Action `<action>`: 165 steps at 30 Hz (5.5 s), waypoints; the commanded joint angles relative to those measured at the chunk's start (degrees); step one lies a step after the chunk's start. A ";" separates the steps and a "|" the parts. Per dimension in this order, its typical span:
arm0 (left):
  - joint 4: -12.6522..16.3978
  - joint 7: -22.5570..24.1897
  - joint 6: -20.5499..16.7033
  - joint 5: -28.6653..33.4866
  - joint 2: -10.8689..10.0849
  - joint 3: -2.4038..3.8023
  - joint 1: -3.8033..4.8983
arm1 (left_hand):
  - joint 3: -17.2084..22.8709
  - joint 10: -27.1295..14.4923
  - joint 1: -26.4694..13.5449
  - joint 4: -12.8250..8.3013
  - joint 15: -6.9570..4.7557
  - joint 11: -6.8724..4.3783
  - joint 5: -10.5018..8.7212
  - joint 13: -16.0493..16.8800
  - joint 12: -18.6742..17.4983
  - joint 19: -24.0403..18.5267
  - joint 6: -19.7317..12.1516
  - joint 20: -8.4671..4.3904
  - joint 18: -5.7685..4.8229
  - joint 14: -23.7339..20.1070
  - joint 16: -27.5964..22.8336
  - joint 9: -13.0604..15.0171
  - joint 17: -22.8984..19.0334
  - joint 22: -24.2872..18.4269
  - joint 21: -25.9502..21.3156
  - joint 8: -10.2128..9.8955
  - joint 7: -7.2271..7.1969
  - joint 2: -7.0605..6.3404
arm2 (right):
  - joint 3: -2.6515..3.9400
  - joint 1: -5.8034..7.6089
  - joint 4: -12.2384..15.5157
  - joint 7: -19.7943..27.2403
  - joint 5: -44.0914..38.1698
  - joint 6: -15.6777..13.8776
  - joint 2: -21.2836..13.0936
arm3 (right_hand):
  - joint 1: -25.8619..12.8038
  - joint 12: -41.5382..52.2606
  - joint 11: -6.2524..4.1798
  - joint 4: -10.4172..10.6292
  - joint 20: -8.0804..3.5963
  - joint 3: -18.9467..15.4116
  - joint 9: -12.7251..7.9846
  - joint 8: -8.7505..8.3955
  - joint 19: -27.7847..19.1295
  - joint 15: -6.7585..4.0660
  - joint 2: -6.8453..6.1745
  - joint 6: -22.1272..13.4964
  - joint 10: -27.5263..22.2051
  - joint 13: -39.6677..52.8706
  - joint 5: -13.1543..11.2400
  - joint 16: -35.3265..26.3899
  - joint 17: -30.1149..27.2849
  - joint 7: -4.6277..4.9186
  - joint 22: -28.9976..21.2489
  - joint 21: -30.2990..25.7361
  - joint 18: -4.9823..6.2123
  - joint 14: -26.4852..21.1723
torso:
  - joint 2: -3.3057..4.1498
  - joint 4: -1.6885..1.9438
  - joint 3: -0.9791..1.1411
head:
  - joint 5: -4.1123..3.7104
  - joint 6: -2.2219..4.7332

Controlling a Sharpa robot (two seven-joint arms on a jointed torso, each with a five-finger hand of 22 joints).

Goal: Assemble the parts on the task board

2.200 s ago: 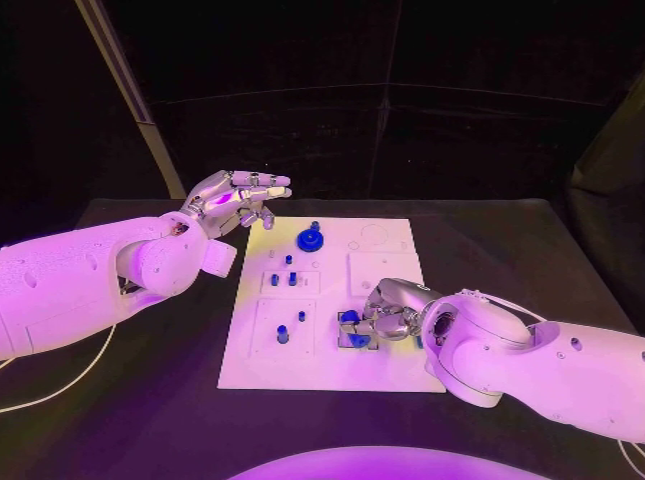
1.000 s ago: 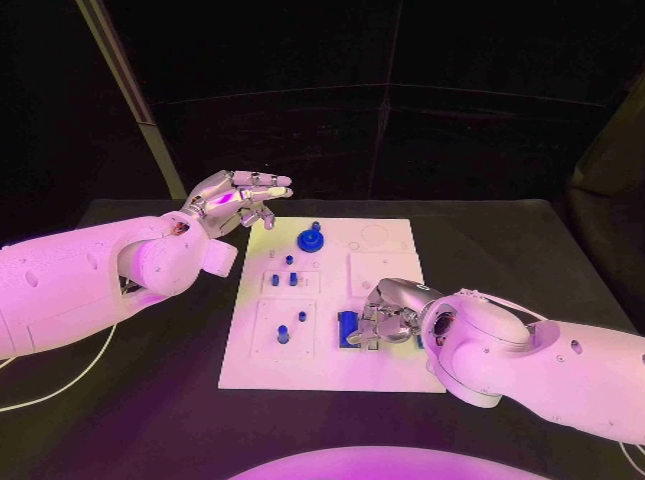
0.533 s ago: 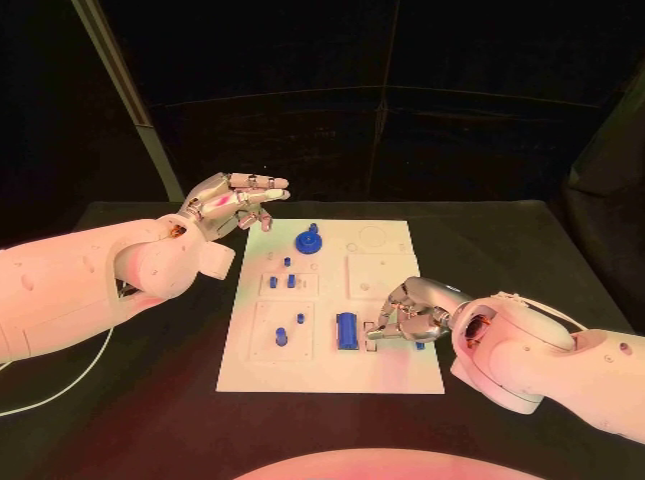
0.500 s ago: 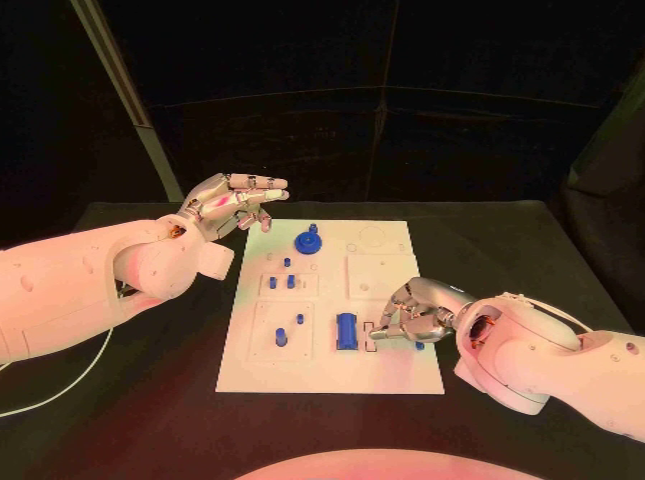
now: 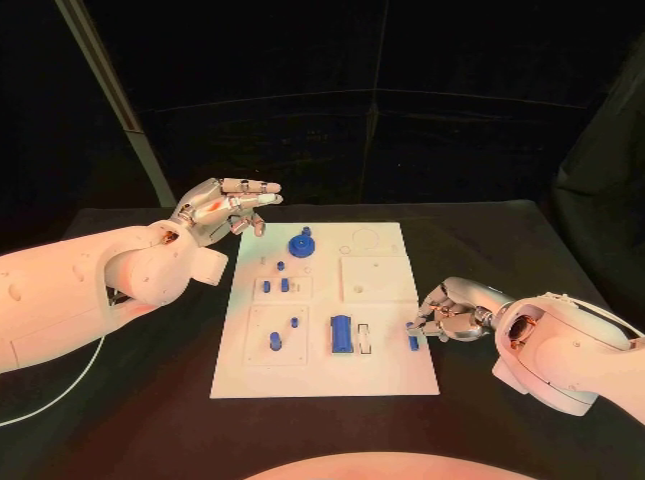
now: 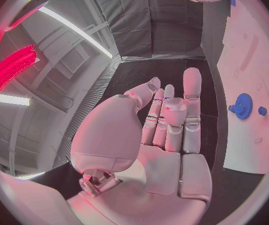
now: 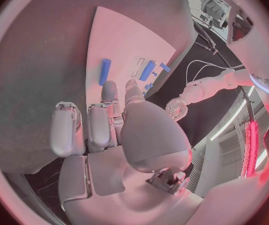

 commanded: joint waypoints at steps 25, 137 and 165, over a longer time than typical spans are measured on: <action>0.32 -0.01 0.98 -0.54 -0.25 0.00 0.07 | -0.23 -0.26 0.19 0.03 0.15 0.07 0.00 0.00 0.31 -0.46 -0.25 -0.04 0.84 -0.40 -0.10 -0.01 0.00 -0.09 -0.39 -0.28 0.11 0.19 | -0.03 -0.07 -4.69 -9.69 -11.13 8.92 6.44 | 0.24 0.99 0.00 0.22 -0.08 -2.75 1.52 -1.31 0.31 -0.35 -1.08 0.33 0.99 1.22 0.42 0.05 0.20 0.04 0.00 0.11 -0.01 2.16 | 0.10 0.12 0.05 | -0.02 -0.44; 0.48 -0.77 1.55 -0.60 -0.34 -0.09 0.08 | -0.28 -0.28 0.20 0.01 0.15 0.06 0.00 0.00 0.38 -0.46 -0.23 -0.04 0.84 -0.43 -0.05 0.00 -0.10 -0.11 -0.39 -0.28 0.09 0.19 | -0.01 -0.27 -4.76 -12.64 -1.00 3.20 14.61 | -7.81 3.16 -0.68 5.96 -0.61 -2.20 3.60 -6.69 1.21 -0.91 -1.61 5.81 4.37 6.93 -5.73 0.84 2.36 -0.86 1.79 0.82 -0.32 2.47 | 0.07 0.14 0.04 | 0.63 -1.36; 0.45 -0.94 1.70 -0.60 -0.38 -0.09 0.08 | -0.28 -0.28 0.20 0.01 0.15 0.06 0.00 0.00 0.38 -0.46 -0.23 -0.04 0.84 -0.43 -0.05 0.00 -0.10 -0.11 -0.39 -0.28 0.09 0.19 | -0.01 -0.27 -4.98 -9.43 -0.78 6.99 13.41 | -3.39 2.73 -0.68 1.85 -0.60 -2.41 4.28 -7.27 1.16 -0.90 -1.58 5.97 4.32 7.51 -4.75 0.67 2.36 -0.81 1.74 0.67 -0.30 2.52 | 0.08 0.24 0.05 | 0.59 -1.34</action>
